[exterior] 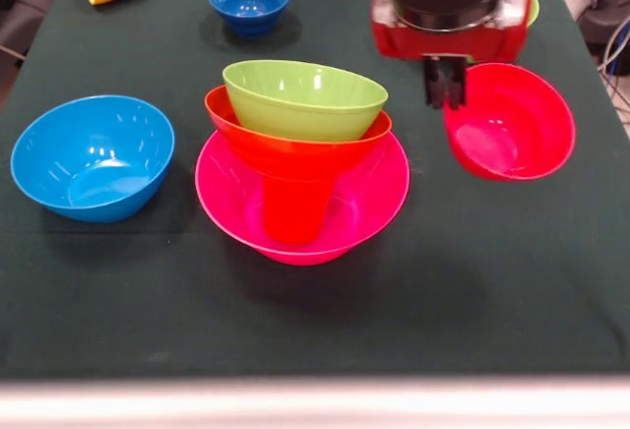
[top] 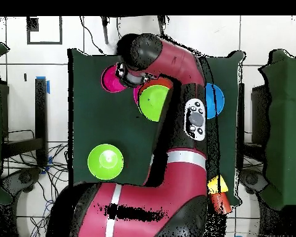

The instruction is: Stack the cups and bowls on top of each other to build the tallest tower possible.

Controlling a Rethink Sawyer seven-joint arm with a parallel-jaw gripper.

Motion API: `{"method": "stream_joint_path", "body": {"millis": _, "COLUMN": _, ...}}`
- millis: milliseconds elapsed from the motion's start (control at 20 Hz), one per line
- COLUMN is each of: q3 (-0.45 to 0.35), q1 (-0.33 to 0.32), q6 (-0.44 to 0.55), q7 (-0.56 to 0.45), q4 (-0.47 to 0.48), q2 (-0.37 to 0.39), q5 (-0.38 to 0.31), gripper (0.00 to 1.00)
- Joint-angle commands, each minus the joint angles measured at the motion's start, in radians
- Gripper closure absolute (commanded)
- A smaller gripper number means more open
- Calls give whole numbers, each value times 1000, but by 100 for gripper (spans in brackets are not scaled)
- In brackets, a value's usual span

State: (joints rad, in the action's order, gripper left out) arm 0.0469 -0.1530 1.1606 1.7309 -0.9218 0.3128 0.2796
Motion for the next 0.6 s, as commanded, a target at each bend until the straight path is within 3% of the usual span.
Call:
{"method": "stream_joint_path", "body": {"millis": 50, "q3": -149, "q1": -50, "q6": 91, "q7": -257, "q4": -108, "q2": 12, "q5": -85, "gripper": 100}}
{"method": "stream_joint_path", "body": {"millis": 350, "q3": -159, "q1": -70, "q6": 181, "q7": -238, "q4": -106, "q2": 6, "q5": -112, "gripper": 100}}
{"method": "stream_joint_path", "body": {"millis": 600, "q3": -166, "q1": -97, "q6": 256, "q7": -236, "q4": -156, "q2": 56, "q5": -125, "gripper": 100}}
